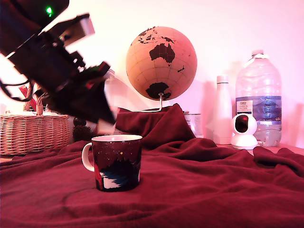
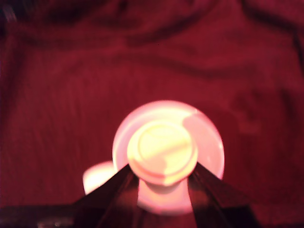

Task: Pick up the coffee capsules on the table and drop them inside the coffee cup

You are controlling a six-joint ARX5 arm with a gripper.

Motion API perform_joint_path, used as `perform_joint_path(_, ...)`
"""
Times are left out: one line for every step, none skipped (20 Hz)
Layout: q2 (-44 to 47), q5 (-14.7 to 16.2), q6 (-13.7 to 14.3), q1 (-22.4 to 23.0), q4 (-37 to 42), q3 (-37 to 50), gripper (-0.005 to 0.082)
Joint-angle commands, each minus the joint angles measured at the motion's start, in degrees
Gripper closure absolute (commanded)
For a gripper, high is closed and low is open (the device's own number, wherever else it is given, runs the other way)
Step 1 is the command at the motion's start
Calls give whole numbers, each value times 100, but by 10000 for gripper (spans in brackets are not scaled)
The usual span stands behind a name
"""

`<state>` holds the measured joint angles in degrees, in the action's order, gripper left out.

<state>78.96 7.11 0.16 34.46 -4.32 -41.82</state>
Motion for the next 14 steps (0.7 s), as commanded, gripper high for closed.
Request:
perform_joint_path(24, 20, -9, 22, -199, -326, 524)
perform_joint_path(63, 28, -4, 22, -372, -448, 524)
perform_joint_path(103, 90, 7, 22, -544, -562, 524)
perform_joint_path(164, 105, 20, 22, -715, -682, 523)
perform_joint_path(225, 116, 35, 22, -815, -776, 523)
perform_joint_path(289, 149, 48, 24, -890, -852, 523)
perform_joint_path(328, 157, 48, 44, -979, -927, 523)
perform_joint_path(389, 157, 52, 61, -1078, -1003, 524)
perform_joint_path(448, 164, 79, 59, -1217, -1097, 524)
perform_joint_path(540, 162, 144, 59, -1344, -1196, 524)
perform_joint_path(649, 162, 146, 59, -1495, -1331, 523)
perform_joint_path(767, 164, 186, 59, -1620, -1460, 523)
perform_joint_path(890, 162, 195, 59, -1757, -1598, 523)
perform_joint_path(1005, 164, 195, 59, -1849, -1711, 523)
